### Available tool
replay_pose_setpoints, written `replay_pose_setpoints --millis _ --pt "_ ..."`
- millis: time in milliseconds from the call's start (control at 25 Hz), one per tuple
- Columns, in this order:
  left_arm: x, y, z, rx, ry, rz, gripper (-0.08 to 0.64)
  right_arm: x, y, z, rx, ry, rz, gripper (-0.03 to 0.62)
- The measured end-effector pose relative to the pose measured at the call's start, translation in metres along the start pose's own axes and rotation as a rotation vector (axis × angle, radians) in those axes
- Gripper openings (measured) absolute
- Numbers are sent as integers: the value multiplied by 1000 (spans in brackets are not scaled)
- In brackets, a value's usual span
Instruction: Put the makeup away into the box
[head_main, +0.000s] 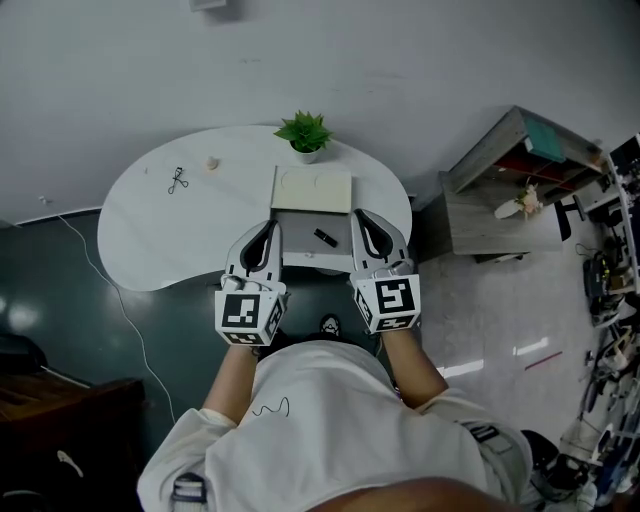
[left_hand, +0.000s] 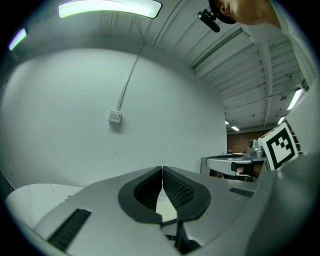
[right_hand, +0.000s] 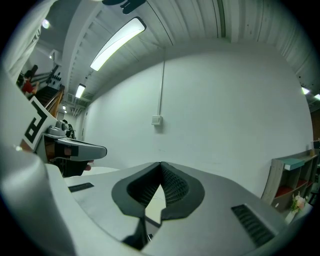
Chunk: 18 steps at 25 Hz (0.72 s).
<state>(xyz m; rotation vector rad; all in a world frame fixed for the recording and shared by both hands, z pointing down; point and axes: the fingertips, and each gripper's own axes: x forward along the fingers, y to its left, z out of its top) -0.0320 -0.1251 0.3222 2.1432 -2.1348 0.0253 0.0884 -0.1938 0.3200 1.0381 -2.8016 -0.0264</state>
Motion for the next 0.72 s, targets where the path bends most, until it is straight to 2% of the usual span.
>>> replay_pose_setpoints --millis 720 --pt "1 6 -5 17 15 -30 21 -7 -5 -4 -13 10 -36 -3"
